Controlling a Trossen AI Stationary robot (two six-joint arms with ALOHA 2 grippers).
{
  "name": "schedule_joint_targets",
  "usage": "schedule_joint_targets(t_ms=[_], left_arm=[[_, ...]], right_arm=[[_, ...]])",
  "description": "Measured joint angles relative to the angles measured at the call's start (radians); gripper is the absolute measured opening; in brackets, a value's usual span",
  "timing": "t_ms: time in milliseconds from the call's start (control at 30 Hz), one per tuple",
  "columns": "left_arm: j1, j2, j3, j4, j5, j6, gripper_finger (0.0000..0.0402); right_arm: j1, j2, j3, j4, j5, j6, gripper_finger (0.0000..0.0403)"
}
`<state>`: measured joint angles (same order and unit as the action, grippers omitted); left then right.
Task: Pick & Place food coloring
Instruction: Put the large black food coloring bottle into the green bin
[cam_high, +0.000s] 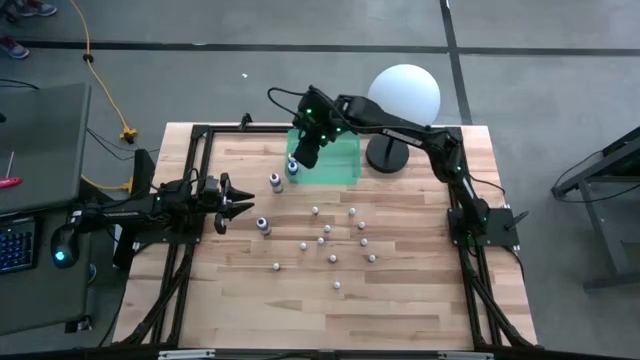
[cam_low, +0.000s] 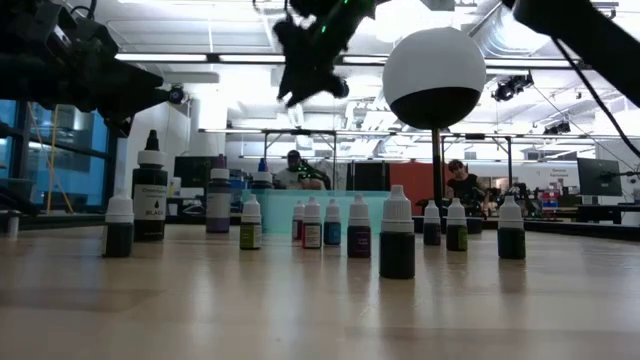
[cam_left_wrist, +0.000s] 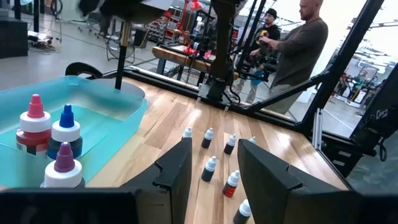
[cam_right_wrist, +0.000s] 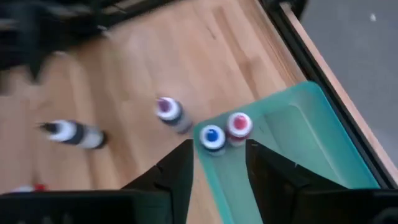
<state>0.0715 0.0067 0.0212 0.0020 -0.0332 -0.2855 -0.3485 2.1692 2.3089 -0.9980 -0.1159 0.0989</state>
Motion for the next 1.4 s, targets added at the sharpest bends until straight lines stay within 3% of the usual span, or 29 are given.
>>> schedule_joint_targets(t_ms=[400,900,1233,1300,1400], left_arm=[[0.000,0.000,0.000,0.000,0.001,0.000,0.0129],[0.000,0.000,0.000,0.000,0.001,0.000,0.0129],[0.000,0.000,0.000,0.000,0.001,0.000,0.0129],[0.000,0.000,0.000,0.000,0.001,0.000,0.0129],[0.000,0.000,0.000,0.000,0.001,0.000,0.0129]], right_arm=[[0.073,-0.221,0.001,-0.105,0.050,-0.068,0.0006],[0.153,-0.522,0.000,-0.275,0.122,-0.066,0.0000],[0.260,-0.782,-0.002,-0.308,0.246,-0.039,0.0000],[0.292,-0.843,-0.048,-0.285,0.263,-0.031,0.0000],[0.334,-0.976,-0.240,-0.160,0.280,-0.006,0.0000]])
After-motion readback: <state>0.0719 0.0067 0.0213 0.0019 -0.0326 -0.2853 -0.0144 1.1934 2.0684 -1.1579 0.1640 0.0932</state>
